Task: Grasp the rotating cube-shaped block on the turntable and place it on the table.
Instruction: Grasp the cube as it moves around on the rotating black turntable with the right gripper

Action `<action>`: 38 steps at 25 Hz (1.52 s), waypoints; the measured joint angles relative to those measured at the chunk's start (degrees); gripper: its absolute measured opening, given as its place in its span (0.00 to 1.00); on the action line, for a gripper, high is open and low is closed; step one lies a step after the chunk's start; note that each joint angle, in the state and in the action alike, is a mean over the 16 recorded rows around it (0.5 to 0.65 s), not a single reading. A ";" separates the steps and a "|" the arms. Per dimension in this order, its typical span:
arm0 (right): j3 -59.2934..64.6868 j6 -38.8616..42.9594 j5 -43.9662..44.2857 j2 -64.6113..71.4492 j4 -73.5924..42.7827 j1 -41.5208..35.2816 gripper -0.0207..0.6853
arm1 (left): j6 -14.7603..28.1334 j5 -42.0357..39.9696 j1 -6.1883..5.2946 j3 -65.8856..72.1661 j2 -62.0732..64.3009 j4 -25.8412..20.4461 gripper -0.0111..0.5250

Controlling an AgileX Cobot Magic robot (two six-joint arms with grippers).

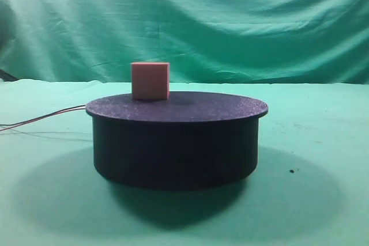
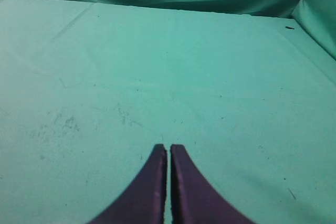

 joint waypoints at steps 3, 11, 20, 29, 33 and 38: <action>0.00 0.00 0.00 0.00 0.00 0.00 0.03 | 0.00 0.00 0.00 0.00 0.00 0.00 0.02; 0.00 -0.25 -0.03 0.00 -0.32 0.00 0.03 | 0.00 0.00 0.00 0.00 0.00 0.00 0.02; 0.06 0.43 -8.25 0.00 1.64 0.00 0.03 | 0.00 0.00 0.00 0.00 0.00 0.00 0.02; -4.09 2.01 -18.18 3.35 5.55 -0.01 0.03 | 0.00 0.00 0.00 0.00 0.00 0.00 0.02; -8.81 2.00 -15.68 8.66 6.74 -0.01 0.03 | 0.00 0.00 0.00 0.00 0.00 0.00 0.02; -14.90 1.37 -8.40 17.58 9.63 -0.01 0.03 | 0.00 0.00 0.00 0.00 0.00 0.00 0.02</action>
